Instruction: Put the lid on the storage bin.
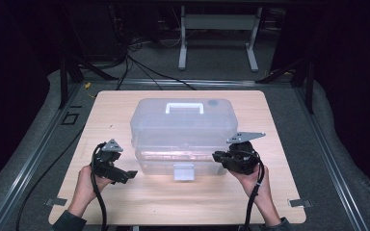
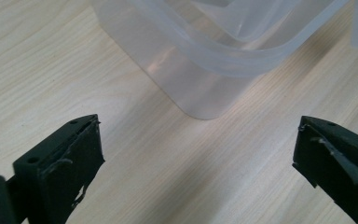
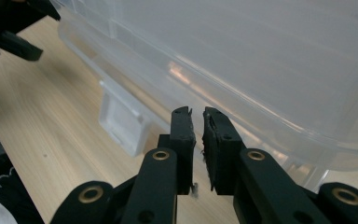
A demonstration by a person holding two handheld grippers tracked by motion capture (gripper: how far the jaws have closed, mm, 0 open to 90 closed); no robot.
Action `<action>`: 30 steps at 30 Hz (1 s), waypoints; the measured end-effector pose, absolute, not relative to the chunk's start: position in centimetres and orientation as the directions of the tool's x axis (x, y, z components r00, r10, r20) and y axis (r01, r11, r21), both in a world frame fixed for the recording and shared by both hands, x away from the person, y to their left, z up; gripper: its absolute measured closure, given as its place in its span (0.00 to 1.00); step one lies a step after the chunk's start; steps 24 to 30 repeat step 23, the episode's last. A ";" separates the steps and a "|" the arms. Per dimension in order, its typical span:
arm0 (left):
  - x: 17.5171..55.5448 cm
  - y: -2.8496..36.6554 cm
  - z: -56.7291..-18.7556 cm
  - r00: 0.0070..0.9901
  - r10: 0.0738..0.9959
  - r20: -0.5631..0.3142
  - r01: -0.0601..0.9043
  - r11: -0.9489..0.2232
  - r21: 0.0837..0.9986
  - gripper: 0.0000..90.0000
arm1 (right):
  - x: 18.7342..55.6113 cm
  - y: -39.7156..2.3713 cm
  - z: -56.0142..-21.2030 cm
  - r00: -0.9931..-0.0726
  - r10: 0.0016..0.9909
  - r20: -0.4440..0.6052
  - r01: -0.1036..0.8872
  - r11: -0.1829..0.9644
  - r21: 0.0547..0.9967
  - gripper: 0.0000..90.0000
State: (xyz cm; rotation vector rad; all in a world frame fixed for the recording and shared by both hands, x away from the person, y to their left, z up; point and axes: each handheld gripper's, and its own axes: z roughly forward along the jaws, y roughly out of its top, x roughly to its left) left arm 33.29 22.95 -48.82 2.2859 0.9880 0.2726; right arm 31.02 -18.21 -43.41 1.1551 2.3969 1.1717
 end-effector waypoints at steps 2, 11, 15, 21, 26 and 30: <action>33.3 23.0 -48.9 0.697 0.715 -0.058 0.588 -0.523 0.617 0.00 | 30.9 -18.1 -44.2 -0.661 0.739 0.131 0.567 0.378 0.732 0.91; 33.5 23.5 -49.1 0.692 0.721 -0.044 0.585 -0.523 0.621 0.00 | 29.5 -19.1 -48.2 -0.656 0.741 0.144 0.614 0.413 0.673 0.83; 33.7 23.6 -49.5 0.690 0.722 -0.046 0.589 -0.523 0.615 0.00 | 28.6 -19.7 -49.2 -0.646 0.754 0.117 0.612 0.420 0.671 0.56; 33.9 23.8 -49.8 0.690 0.723 -0.045 0.592 -0.527 0.610 0.00 | 28.5 -20.8 -51.1 -0.597 0.800 0.061 0.633 0.423 0.648 0.17; 34.0 23.8 -49.9 0.687 0.725 -0.051 0.594 -0.520 0.613 0.00 | 28.6 -21.1 -51.4 -0.590 0.806 0.047 0.638 0.430 0.638 0.15; 34.0 23.8 -49.9 0.687 0.725 -0.051 0.594 -0.520 0.613 0.00 | 28.6 -21.1 -51.4 -0.590 0.806 0.047 0.638 0.430 0.638 0.15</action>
